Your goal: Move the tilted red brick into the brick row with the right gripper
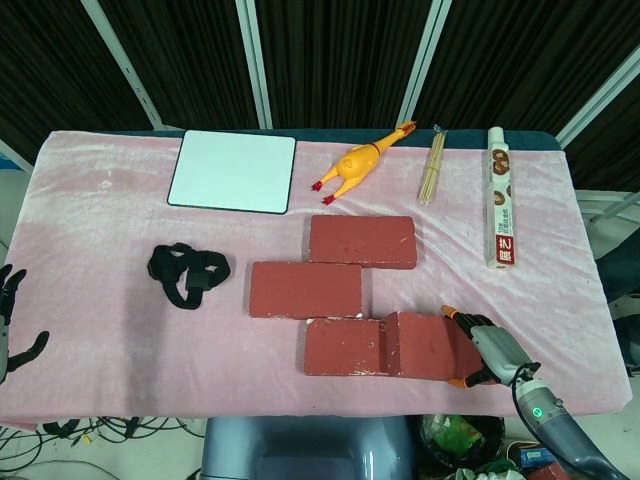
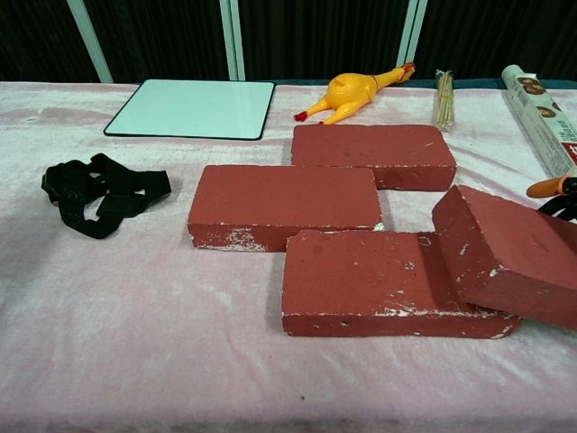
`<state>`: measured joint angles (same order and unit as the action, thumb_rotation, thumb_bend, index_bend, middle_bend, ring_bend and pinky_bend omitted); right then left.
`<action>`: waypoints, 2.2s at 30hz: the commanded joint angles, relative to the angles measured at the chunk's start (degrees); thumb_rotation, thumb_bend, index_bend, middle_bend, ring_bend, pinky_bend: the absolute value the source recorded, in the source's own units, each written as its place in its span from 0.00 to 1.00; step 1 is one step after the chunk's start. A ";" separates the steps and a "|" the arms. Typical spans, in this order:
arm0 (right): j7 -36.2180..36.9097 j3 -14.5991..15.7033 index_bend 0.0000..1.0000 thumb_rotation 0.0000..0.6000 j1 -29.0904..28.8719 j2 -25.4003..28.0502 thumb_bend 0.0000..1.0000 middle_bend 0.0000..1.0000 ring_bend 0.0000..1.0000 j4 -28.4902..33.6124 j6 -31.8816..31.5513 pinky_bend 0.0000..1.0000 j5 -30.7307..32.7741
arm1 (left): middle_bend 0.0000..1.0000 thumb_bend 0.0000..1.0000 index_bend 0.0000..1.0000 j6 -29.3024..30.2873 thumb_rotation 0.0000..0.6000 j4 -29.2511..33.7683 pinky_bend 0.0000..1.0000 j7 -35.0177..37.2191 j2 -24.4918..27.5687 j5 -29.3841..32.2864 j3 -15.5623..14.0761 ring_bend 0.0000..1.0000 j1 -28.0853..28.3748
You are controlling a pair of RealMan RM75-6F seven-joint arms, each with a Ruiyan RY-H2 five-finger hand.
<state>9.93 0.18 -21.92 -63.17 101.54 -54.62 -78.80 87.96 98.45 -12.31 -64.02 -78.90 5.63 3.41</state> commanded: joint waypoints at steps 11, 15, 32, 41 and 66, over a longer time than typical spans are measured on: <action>-0.84 0.24 0.07 1.00 0.15 -0.83 0.00 0.18 0.14 -0.83 -0.63 0.09 -0.56 | 0.03 0.25 0.09 0.02 1.00 0.00 0.00 -0.04 -0.02 0.02 0.03 0.00 0.02; -0.81 0.10 0.07 1.00 0.23 -0.93 0.00 0.18 0.14 -0.70 -1.00 0.09 -0.56 | 0.03 0.25 0.09 0.03 1.00 0.03 0.00 0.00 0.00 0.05 0.06 0.00 0.01; -15.81 -4.50 0.08 1.00 -3.42 2.64 0.00 0.18 0.14 -0.82 -1.68 0.09 3.85 | 0.03 0.25 0.09 0.09 1.00 0.17 0.00 -0.02 0.02 -0.03 0.03 0.00 0.00; -27.64 -8.73 0.08 1.00 -13.10 5.73 0.00 0.19 0.15 3.51 8.46 0.09 21.96 | 0.03 0.25 0.09 0.01 1.00 0.15 0.00 -0.05 0.04 0.09 0.07 0.00 0.03; -40.30 -5.28 0.08 1.00 -29.88 -4.42 0.00 0.20 0.15 -1.26 6.60 0.09 49.28 | 0.03 0.25 0.09 -0.19 1.00 0.11 0.00 0.38 0.21 0.44 0.22 0.00 0.09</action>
<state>-30.02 -5.34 -51.47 -67.15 100.59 -47.57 -29.90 87.77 98.57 -11.93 -63.80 -78.46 5.85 3.50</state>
